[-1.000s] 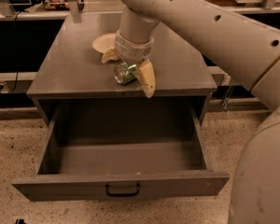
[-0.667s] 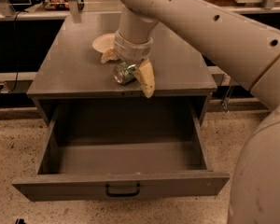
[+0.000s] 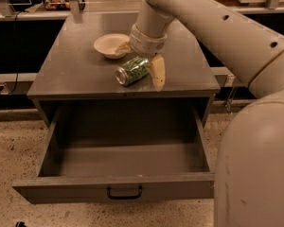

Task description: Place green can into top drawer

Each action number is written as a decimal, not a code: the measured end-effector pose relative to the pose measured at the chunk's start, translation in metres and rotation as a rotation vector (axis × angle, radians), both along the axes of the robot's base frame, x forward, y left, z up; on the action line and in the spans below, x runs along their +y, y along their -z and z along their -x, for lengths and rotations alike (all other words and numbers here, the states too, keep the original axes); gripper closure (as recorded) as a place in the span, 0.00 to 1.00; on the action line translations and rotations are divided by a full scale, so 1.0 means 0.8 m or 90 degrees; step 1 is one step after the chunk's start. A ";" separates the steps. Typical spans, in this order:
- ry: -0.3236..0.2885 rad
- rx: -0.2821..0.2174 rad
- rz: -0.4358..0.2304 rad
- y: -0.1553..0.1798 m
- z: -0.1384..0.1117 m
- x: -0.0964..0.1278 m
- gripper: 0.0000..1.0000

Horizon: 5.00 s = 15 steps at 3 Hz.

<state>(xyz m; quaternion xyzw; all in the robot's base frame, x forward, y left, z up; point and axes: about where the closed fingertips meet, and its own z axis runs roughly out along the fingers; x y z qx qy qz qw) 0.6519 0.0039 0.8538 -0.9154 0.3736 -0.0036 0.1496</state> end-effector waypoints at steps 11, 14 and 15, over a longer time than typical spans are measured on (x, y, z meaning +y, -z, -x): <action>0.278 0.270 -0.019 0.059 0.165 0.007 1.00; 0.546 0.168 0.070 0.209 0.162 -0.027 1.00; 0.623 0.151 0.079 0.251 0.173 -0.039 1.00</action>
Offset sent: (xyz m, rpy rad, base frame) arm 0.0564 -0.0105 -0.0331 -0.0986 0.1452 -0.0463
